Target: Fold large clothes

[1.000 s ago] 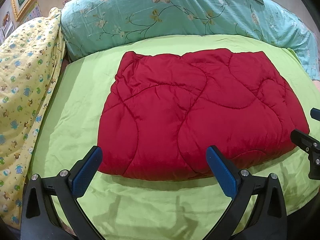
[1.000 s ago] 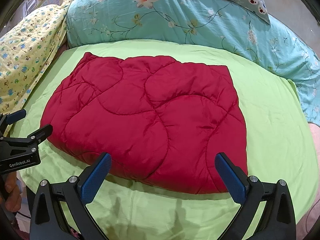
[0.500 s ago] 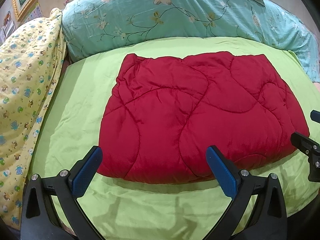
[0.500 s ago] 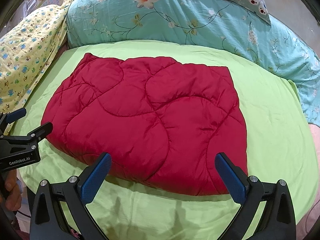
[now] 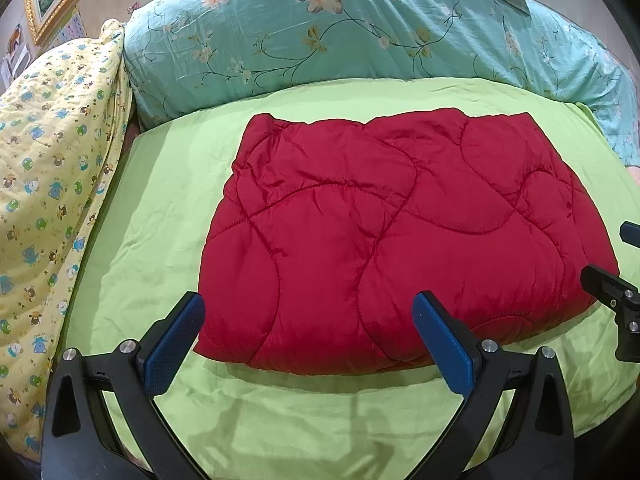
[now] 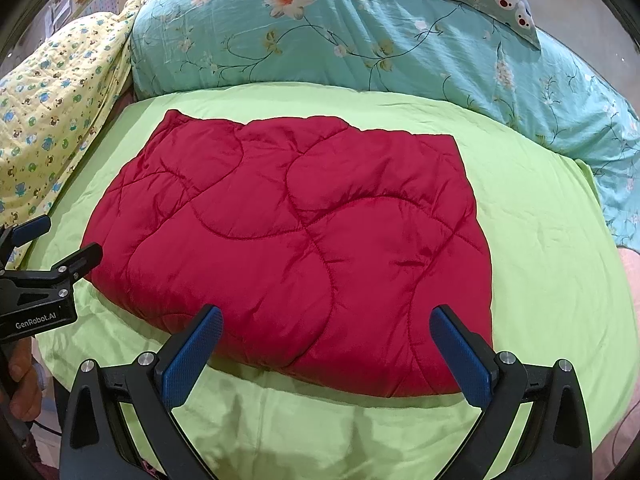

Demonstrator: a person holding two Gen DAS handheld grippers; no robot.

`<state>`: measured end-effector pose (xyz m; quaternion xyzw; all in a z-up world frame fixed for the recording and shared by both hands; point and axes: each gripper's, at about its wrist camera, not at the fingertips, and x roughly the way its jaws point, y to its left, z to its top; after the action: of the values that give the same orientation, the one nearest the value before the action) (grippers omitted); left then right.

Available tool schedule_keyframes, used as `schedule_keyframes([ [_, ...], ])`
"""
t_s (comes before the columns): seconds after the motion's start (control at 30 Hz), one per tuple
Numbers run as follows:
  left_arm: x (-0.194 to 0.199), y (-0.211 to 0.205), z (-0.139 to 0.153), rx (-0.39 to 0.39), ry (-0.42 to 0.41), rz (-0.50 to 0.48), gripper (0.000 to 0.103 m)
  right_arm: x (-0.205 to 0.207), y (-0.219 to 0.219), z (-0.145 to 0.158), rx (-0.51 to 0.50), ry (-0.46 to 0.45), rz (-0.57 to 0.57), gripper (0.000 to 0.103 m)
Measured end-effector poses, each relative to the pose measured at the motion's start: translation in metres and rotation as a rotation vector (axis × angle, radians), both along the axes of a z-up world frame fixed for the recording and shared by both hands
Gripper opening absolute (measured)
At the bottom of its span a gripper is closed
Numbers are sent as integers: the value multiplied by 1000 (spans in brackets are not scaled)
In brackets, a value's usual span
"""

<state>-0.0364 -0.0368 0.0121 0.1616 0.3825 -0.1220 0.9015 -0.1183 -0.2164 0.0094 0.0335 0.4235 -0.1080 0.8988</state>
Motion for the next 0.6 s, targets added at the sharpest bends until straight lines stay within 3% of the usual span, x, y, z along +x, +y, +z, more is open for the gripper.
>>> schedule_keyframes([
  [0.6,2,1,1,1,-5,3,103,3,-3,1,0,-3,-7,103],
])
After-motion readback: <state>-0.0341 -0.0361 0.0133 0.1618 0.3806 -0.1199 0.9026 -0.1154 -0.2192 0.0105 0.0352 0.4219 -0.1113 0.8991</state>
